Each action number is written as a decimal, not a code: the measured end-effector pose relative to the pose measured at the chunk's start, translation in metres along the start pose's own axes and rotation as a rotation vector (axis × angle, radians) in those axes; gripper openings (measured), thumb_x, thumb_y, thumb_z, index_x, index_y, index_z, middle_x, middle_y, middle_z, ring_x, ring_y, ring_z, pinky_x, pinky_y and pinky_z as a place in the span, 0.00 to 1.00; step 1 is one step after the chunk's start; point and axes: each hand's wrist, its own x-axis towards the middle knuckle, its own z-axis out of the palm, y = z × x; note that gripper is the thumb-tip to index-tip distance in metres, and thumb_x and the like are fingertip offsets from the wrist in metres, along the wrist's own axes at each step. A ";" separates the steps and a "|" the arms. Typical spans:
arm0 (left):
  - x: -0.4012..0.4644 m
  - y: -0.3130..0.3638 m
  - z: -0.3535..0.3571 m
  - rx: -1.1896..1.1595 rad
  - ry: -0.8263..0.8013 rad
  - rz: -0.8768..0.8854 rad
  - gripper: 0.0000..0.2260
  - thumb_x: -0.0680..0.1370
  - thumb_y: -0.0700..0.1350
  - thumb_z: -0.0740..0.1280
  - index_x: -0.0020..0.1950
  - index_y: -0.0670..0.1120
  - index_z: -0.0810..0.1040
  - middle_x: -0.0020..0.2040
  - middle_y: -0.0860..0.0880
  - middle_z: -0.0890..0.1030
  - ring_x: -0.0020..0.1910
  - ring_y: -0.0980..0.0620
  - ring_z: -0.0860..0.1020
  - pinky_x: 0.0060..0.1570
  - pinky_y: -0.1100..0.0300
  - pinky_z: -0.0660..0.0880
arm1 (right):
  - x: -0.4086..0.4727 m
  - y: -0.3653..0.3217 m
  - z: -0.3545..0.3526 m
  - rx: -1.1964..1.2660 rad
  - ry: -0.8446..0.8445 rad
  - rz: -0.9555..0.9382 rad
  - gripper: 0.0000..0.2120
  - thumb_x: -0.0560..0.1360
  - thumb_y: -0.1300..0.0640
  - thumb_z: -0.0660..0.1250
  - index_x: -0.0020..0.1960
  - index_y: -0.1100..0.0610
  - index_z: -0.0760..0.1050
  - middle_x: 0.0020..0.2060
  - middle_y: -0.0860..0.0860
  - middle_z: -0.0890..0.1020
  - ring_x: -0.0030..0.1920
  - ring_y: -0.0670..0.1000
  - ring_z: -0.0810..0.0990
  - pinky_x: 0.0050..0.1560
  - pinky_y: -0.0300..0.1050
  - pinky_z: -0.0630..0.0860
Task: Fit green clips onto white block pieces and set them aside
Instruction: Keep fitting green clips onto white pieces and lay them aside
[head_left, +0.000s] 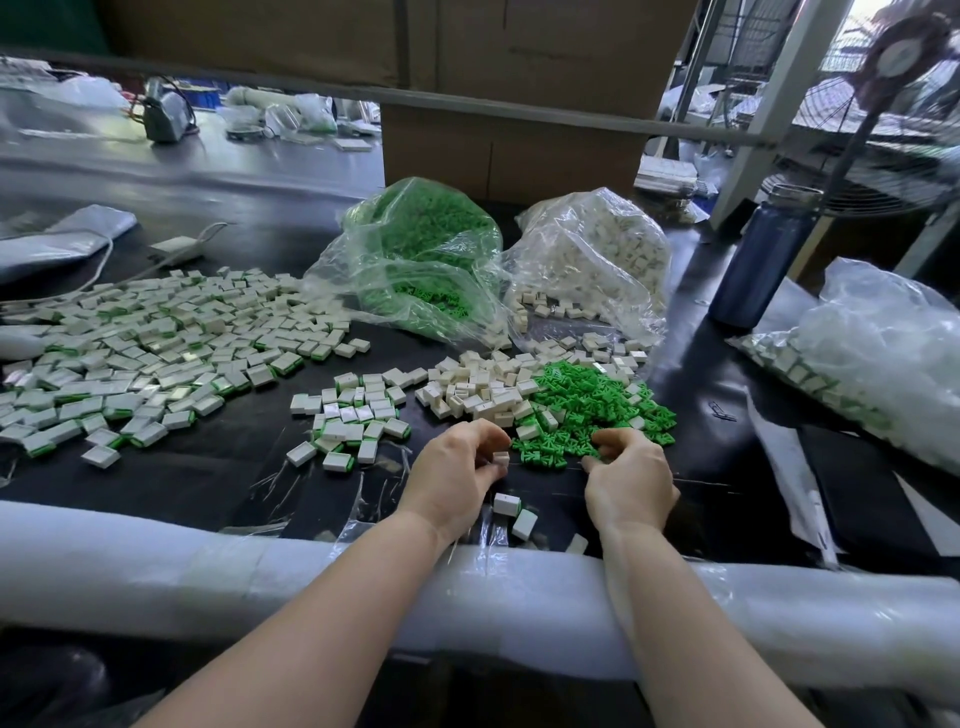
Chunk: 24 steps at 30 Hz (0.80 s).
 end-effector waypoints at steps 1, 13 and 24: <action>0.000 -0.001 0.000 -0.023 0.004 -0.008 0.08 0.74 0.39 0.69 0.52 0.47 0.79 0.44 0.55 0.78 0.42 0.59 0.76 0.45 0.77 0.71 | -0.001 0.000 0.000 0.048 -0.003 -0.022 0.09 0.71 0.63 0.70 0.50 0.53 0.79 0.39 0.47 0.77 0.44 0.50 0.75 0.56 0.46 0.68; 0.000 -0.001 -0.001 -0.212 0.012 -0.007 0.10 0.73 0.40 0.70 0.44 0.56 0.76 0.38 0.54 0.80 0.37 0.58 0.77 0.45 0.68 0.75 | -0.011 -0.008 0.000 0.540 -0.265 -0.295 0.10 0.71 0.68 0.70 0.43 0.53 0.79 0.39 0.48 0.82 0.41 0.45 0.80 0.47 0.33 0.76; 0.002 -0.002 0.000 -0.258 0.013 -0.048 0.08 0.73 0.42 0.71 0.41 0.55 0.76 0.39 0.50 0.81 0.39 0.54 0.79 0.44 0.65 0.76 | -0.014 -0.009 -0.001 0.670 -0.386 -0.271 0.11 0.71 0.71 0.69 0.40 0.56 0.77 0.34 0.50 0.81 0.34 0.42 0.80 0.38 0.34 0.77</action>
